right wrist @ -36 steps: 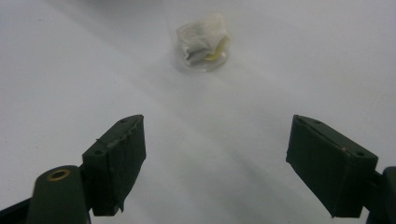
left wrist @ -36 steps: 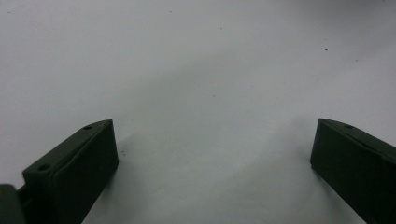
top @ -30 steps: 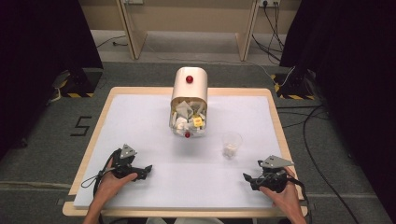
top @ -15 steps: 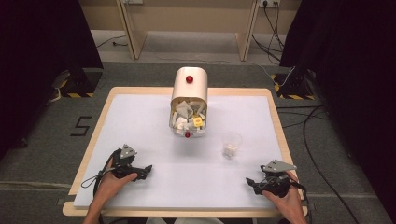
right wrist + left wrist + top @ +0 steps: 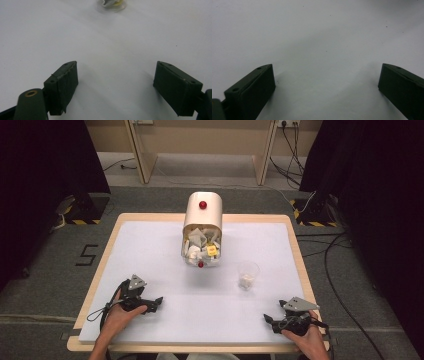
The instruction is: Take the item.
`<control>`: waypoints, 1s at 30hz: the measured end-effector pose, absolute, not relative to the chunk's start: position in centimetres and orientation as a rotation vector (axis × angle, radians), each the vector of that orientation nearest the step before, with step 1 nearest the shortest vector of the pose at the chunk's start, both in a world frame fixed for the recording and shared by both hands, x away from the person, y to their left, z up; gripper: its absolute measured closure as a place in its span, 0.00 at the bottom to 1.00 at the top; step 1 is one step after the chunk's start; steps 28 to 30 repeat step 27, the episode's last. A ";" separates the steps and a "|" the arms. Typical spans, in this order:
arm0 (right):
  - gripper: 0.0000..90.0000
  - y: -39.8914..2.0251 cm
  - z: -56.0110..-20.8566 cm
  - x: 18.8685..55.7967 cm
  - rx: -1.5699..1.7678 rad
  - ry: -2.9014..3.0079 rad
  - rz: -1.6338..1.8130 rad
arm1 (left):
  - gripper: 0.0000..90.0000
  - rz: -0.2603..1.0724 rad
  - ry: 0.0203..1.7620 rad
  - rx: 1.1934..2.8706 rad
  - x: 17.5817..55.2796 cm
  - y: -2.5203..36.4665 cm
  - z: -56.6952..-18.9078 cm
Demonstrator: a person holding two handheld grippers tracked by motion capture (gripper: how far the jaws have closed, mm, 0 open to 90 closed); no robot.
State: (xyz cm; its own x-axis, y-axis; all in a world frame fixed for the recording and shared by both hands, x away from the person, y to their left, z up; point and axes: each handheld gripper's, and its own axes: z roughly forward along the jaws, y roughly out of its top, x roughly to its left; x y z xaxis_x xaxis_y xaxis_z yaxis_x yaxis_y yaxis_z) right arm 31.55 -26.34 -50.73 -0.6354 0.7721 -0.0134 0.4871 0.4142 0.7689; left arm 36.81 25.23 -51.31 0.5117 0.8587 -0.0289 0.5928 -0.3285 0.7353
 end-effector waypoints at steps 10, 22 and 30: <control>0.22 -26.4 -50.8 31.6 1.077 2.310 1.080 | 0.00 0.483 1.182 2.050 36.8 25.2 -51.3; 0.21 -26.4 -50.8 31.6 1.077 2.312 1.081 | 0.00 0.483 1.182 2.050 36.8 25.2 -51.3; 0.21 -26.4 -50.8 31.6 1.075 2.313 1.081 | 0.00 0.483 1.181 2.050 36.8 25.2 -51.3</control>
